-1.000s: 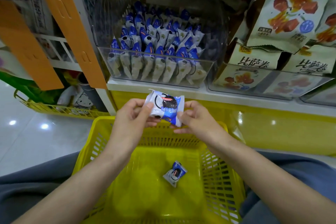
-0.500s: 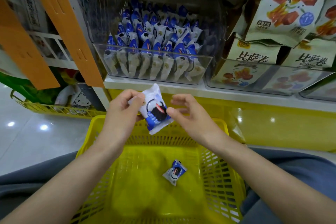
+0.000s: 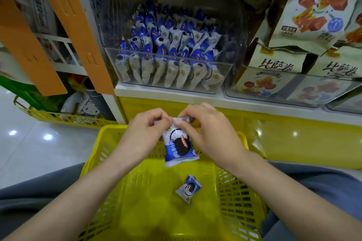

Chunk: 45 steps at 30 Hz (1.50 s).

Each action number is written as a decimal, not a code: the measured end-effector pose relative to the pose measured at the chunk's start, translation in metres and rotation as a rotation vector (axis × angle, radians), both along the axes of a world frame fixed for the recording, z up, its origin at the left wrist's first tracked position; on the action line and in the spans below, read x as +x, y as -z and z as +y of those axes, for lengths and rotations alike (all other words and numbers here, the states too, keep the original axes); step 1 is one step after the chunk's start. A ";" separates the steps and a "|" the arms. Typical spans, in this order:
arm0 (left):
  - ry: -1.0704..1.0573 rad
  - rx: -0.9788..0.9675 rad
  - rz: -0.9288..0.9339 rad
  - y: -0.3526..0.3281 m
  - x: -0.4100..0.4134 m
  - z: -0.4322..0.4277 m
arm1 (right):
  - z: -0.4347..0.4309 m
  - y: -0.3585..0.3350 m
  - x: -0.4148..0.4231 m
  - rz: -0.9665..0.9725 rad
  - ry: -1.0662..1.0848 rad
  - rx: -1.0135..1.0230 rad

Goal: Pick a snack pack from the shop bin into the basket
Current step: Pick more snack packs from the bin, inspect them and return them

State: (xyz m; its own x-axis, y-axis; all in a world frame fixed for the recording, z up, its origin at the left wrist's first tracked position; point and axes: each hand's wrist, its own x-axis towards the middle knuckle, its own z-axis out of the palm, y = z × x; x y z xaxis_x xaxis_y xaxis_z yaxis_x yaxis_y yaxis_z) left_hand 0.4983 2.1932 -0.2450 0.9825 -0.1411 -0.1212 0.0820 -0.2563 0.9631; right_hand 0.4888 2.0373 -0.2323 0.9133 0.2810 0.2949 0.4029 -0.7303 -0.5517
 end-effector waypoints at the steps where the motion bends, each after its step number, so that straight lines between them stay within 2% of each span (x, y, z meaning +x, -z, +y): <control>1: 0.002 0.004 -0.007 0.002 0.001 0.000 | 0.000 -0.001 0.001 -0.014 0.013 -0.012; 3: -0.011 0.037 -0.053 0.004 0.000 -0.001 | -0.001 -0.003 0.003 0.040 0.079 0.092; 6: -0.085 0.248 -0.154 0.006 0.000 0.001 | -0.003 -0.005 0.008 0.059 0.190 0.243; 8: -0.099 0.288 -0.116 0.006 0.002 0.001 | -0.003 -0.010 0.008 0.040 0.203 0.327; 10: -0.126 0.061 0.079 0.002 0.007 -0.001 | -0.003 -0.012 0.006 -0.022 0.152 0.316; 12: -0.135 -0.200 0.290 -0.004 0.011 -0.002 | -0.001 -0.010 0.003 -0.088 0.065 0.197; 13: -0.132 -0.285 0.336 -0.005 0.011 -0.001 | 0.000 -0.009 0.001 -0.111 0.019 0.128; 15: -0.125 -0.392 0.331 -0.006 0.008 0.001 | 0.002 -0.006 -0.001 -0.162 -0.062 0.000; 17: -0.132 -0.420 0.273 -0.005 0.004 0.000 | 0.003 -0.002 -0.002 -0.176 -0.128 -0.071; 18: -0.143 -0.400 0.242 -0.004 0.003 -0.001 | 0.004 0.000 -0.003 -0.139 -0.147 -0.063; 20: -0.170 -0.341 0.190 -0.005 0.003 -0.001 | 0.008 0.002 -0.003 0.031 -0.107 0.096; 22: -0.174 -0.282 0.147 -0.006 0.003 -0.001 | 0.012 0.004 -0.003 0.179 0.023 0.314; 25: -0.130 -0.254 0.110 -0.009 0.001 -0.004 | 0.013 0.004 0.005 0.386 0.198 0.507; 28: -0.134 -0.233 0.094 -0.007 0.000 -0.006 | 0.013 0.003 0.011 0.673 0.221 0.730; 30: -0.117 -0.218 0.090 -0.007 0.000 -0.005 | 0.012 0.002 0.012 0.780 0.236 0.843; 33: -0.092 -0.191 0.031 -0.006 0.001 -0.003 | 0.010 0.002 0.013 0.855 0.194 0.914; 37: -0.153 0.140 -0.239 0.000 0.001 -0.001 | 0.011 0.000 0.011 0.839 0.183 0.964; 39: -0.118 0.236 -0.312 0.003 0.001 -0.001 | 0.013 0.002 0.010 0.836 0.202 1.013; 45: -0.021 0.192 -0.281 0.005 0.003 -0.002 | 0.011 0.004 0.010 0.915 0.192 1.093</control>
State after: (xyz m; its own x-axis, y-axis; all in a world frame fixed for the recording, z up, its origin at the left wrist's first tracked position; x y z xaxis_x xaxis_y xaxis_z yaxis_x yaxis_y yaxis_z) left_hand 0.5018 2.1911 -0.2496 0.9839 -0.1209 0.1320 -0.1721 -0.4366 0.8831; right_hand 0.4986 2.0486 -0.2360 0.8936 0.1543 -0.4214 -0.4469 0.2192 -0.8673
